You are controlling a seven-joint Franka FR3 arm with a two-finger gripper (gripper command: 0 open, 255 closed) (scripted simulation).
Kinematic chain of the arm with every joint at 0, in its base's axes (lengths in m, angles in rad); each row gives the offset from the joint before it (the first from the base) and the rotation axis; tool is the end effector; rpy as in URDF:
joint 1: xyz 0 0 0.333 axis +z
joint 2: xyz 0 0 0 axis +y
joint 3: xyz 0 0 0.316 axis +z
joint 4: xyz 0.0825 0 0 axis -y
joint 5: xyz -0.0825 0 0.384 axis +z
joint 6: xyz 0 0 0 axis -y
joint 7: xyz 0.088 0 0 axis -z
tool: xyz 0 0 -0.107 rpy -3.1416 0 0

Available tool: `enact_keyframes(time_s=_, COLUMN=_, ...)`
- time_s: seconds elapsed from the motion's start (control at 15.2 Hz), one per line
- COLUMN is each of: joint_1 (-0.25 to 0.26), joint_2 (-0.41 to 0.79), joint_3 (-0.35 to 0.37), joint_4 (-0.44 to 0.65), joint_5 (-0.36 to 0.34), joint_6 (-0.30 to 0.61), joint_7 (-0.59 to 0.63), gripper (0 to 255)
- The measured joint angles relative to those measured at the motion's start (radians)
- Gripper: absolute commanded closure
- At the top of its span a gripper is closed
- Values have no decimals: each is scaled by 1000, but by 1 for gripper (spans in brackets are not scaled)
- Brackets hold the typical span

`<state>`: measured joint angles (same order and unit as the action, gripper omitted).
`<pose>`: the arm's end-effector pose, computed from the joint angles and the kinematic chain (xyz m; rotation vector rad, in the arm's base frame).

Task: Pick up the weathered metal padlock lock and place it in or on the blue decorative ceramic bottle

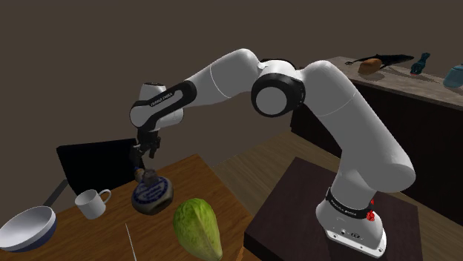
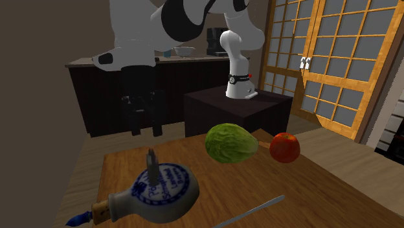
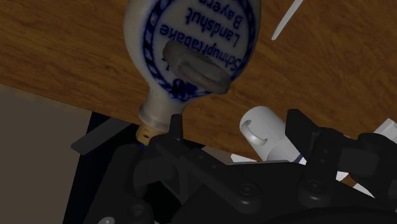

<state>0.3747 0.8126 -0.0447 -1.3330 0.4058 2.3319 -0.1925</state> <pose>0.7144 0.2605 0.2634 -2.8037 -0.4031 -0.2366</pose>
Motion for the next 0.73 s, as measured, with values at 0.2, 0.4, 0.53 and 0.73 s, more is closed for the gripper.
enact_keyframes(time_s=0.2, joint_1=0, joint_2=0, joint_3=0, joint_4=0, joint_5=0, joint_6=0, joint_7=0, gripper=0)
enact_keyframes(time_s=0.4, joint_1=-4, joint_2=-37, joint_3=-3, joint_4=-30, joint_5=0, joint_6=-9, joint_7=-5, gripper=0)
enact_keyframes(time_s=0.53, joint_1=-7, joint_2=-82, joint_3=-8, joint_4=-52, joint_5=-5, joint_6=-33, joint_7=-3, gripper=0)
enact_keyframes(time_s=0.73, joint_1=-10, joint_2=-99, joint_3=-11, joint_4=-49, joint_5=-8, joint_6=-52, joint_7=0, gripper=0)
